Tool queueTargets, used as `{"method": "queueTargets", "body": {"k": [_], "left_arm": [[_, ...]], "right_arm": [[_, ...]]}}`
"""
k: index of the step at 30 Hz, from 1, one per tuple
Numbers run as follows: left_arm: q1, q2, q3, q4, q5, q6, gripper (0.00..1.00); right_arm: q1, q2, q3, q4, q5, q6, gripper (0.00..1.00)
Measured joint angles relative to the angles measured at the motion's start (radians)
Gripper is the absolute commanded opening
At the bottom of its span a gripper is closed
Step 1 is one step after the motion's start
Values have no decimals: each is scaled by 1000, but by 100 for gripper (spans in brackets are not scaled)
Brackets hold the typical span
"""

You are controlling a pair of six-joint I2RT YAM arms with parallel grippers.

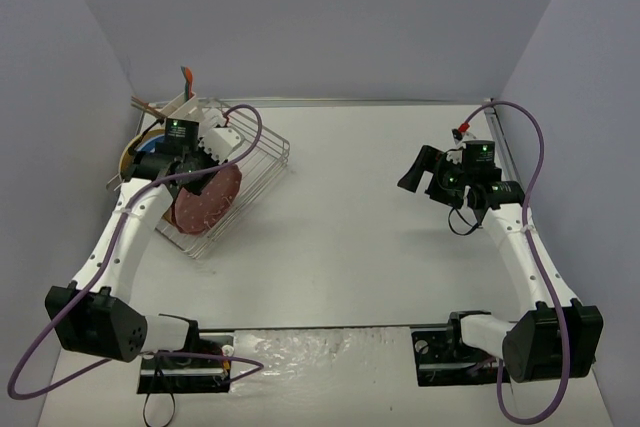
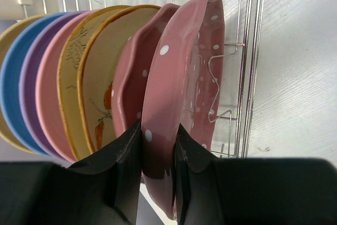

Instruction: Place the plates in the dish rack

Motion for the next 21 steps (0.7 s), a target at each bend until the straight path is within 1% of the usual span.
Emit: {"method": "queueTargets", "body": {"k": [5,8,11,14,19,21], "left_arm": [[4,10,-32,23,8,-18,2],[10,10,-54,42,14,-34,9],[13,10,-76,61,16,-47,22],[13,10,-99,82,15,-54,31],[16,6,-108,125,7,-54,38],[19,-1,-108,135,5,-54,42]], "right_arm": [[0,-2,0,0,-1,0,99],[0,-4,-1,1,-1,0,99],[0,-7,-2,1,-1,0,99],[0,-10,-2,2,-1,0,99],[0,-14,-4,2,-1,0,99],[0,-16,-4,2,-1,0,99]]}}
